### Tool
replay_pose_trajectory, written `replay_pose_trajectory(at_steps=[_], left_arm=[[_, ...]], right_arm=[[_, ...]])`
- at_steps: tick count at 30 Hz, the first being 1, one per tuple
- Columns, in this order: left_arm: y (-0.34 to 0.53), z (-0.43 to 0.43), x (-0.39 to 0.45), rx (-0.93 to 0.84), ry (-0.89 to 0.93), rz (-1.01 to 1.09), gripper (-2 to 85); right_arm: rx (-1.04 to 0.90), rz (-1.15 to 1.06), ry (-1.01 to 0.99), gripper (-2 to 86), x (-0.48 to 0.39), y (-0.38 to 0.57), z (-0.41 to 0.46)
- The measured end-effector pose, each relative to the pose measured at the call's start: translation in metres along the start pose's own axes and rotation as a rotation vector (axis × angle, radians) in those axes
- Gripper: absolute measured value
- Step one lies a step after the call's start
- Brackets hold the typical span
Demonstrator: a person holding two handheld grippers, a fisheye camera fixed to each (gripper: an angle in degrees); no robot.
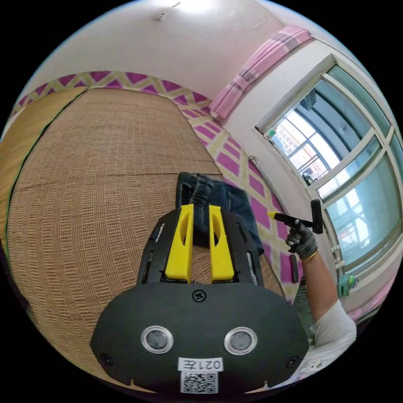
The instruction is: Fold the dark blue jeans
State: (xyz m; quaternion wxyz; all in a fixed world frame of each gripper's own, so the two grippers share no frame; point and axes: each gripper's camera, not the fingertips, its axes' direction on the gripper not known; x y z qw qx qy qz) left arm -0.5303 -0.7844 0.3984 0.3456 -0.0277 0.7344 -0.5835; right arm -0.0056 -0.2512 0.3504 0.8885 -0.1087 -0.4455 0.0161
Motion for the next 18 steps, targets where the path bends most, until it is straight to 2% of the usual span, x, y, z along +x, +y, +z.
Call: replay_pose_trajectory(at_steps=[4,7,14,18], left_arm=[[0.085,-0.042,0.015,0.037,-0.111,0.179,6.3],[0.151,-0.081,0.016,0.06,-0.127,0.19,6.1],[0.291,-0.176,0.014,0.17,-0.312,0.037,-0.5],[0.365,-0.228,0.0,0.218,-0.443,-0.097,-0.9]], right_arm=[[0.002,-0.233,-0.076,11.4,-0.063,0.044,0.008],[-0.004,-0.43,-0.179,11.2,-0.129,0.079,0.021],[0.061,-0.888,-0.462,12.7,-0.316,0.143,0.067],[0.116,-1.126,-0.423,11.9,-0.423,0.169,0.099]])
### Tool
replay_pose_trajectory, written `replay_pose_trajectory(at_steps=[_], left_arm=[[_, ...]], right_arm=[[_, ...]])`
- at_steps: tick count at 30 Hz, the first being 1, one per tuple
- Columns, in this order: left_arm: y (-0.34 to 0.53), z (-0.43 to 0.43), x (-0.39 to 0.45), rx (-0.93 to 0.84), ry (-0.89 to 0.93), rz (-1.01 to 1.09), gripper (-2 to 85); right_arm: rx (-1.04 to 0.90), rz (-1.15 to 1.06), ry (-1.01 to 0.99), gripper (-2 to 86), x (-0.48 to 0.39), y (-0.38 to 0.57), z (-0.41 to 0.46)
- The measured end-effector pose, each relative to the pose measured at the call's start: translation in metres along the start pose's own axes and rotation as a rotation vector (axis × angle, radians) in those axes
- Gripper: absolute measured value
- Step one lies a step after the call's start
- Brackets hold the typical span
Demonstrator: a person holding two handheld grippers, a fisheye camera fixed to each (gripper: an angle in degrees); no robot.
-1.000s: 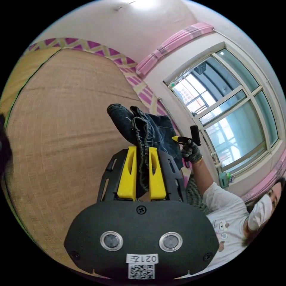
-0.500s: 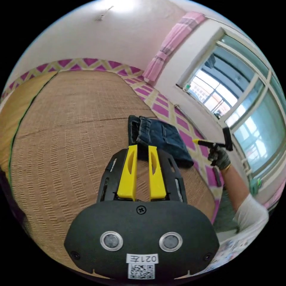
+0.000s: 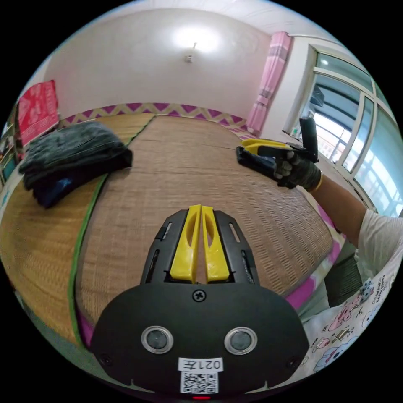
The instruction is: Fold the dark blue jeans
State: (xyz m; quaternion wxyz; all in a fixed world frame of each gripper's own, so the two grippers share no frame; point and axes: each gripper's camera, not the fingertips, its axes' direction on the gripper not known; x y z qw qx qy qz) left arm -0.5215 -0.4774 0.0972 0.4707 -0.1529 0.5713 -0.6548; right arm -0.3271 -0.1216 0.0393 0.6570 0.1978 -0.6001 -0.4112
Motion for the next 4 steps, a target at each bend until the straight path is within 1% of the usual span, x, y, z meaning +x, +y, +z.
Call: replay_pose_trajectory(at_steps=[2,4], left_arm=[[0.02,-0.02,-0.019,0.019,-0.029,-0.058,-0.9],[0.043,-0.043,-0.044,0.033,-0.055,-0.126,-0.9]], right_arm=[[-0.024,-0.121,0.02,11.9,-0.034,-0.047,0.051],[-0.019,-0.197,0.026,12.8,-0.059,-0.081,0.088]])
